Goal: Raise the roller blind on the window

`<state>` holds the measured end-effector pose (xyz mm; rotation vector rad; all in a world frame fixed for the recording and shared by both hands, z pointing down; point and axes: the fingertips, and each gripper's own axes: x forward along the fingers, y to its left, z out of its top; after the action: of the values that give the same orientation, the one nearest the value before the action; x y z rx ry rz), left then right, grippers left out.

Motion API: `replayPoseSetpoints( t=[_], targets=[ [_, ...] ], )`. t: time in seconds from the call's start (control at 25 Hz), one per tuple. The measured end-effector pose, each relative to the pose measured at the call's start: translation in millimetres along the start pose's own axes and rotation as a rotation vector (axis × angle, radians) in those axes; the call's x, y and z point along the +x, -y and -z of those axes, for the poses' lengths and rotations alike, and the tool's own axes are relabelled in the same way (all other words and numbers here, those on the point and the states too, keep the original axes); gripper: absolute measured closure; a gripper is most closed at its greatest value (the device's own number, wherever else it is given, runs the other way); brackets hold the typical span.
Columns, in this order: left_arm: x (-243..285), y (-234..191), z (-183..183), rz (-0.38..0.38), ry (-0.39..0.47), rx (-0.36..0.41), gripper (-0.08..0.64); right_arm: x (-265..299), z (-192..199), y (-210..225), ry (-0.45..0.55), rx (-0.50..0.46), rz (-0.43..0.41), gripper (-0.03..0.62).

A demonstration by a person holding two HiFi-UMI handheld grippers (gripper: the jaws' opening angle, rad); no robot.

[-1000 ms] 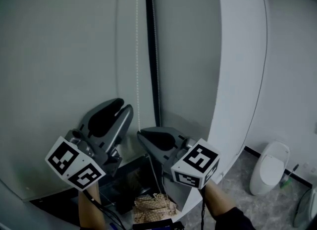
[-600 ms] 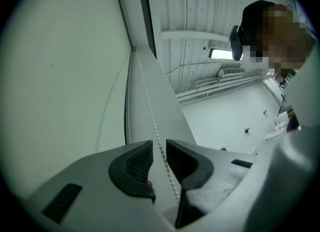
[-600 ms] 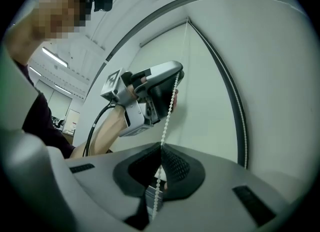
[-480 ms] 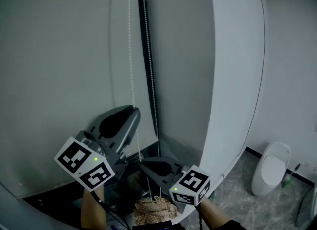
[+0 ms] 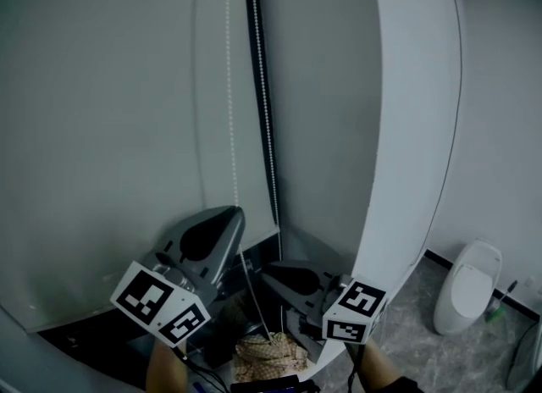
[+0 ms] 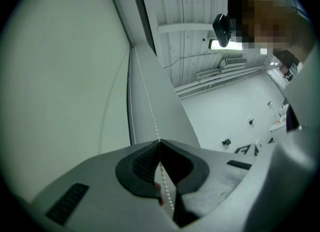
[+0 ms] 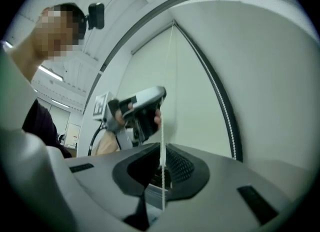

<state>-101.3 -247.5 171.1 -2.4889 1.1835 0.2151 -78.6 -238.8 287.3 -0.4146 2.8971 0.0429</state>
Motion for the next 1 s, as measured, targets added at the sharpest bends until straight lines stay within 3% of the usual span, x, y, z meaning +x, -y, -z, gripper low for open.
replayPoseSetpoints(
  t=[0.24, 0.52, 0.64, 0.8, 1.0],
  targets=[
    [-5, 10, 40, 0.012, -0.058, -0.04, 0.545, 6, -93, 15, 0.163, -0.021, -0.011, 0.575],
    [-12, 35, 73, 0.025, -0.073, -0.069, 0.545, 21, -159, 15, 0.273, 0.013, -0.08, 0.551],
    [-13, 41, 100, 0.032, -0.105, -0.074, 0.545, 31, -171, 17, 0.286, 0.008, -0.09, 0.549],
    [-14, 52, 132, 0.054, -0.172, -0.138, 0.545, 37, -191, 26, 0.281, 0.016, -0.073, 0.551],
    [-24, 49, 143, 0.079, -0.213, -0.175, 0.543, 46, -188, 31, 0.258, 0.023, -0.041, 0.575]
  ],
)
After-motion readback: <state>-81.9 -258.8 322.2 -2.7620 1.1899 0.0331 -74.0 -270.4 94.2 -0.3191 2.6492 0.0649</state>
